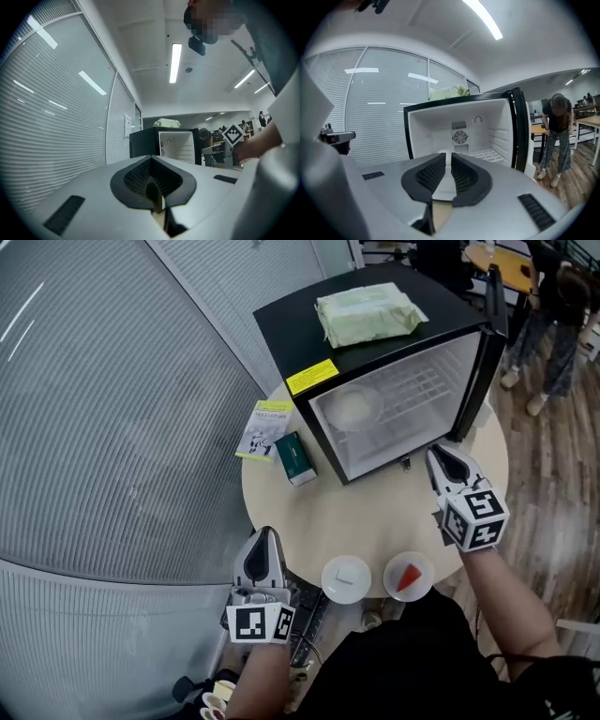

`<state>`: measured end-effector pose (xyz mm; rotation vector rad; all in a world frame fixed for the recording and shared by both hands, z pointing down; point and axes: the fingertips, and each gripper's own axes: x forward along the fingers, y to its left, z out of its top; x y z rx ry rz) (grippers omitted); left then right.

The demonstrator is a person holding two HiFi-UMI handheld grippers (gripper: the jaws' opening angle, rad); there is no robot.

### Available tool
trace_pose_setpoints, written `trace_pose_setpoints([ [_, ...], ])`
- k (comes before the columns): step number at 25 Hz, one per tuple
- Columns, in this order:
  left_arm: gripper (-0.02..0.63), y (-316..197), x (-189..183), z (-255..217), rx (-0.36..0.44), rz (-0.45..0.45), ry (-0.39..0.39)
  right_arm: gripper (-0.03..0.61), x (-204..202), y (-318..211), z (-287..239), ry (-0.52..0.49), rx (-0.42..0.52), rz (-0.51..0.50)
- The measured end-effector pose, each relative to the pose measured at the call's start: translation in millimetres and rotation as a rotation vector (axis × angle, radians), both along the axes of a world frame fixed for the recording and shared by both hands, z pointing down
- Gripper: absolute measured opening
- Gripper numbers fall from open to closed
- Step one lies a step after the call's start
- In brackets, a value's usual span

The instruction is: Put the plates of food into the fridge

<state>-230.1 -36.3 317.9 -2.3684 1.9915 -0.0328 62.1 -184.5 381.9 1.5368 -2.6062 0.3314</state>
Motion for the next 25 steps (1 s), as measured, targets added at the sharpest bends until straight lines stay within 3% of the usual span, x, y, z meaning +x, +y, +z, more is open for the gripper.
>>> trace_pose_setpoints([
  [8,0.003,27,2,15,-0.007,0.116,0.003,0.04,2,75,12,-0.019,-0.005,0.064],
  [14,0.003,54,7,25,-0.013,0.183,0.006,0.04,16,131,38,-0.097,-0.059,0.12],
  [25,0.003,77,38,35,-0.013,0.308,-0.059,0.041,42,225,130,-0.21,-0.242,0.22],
])
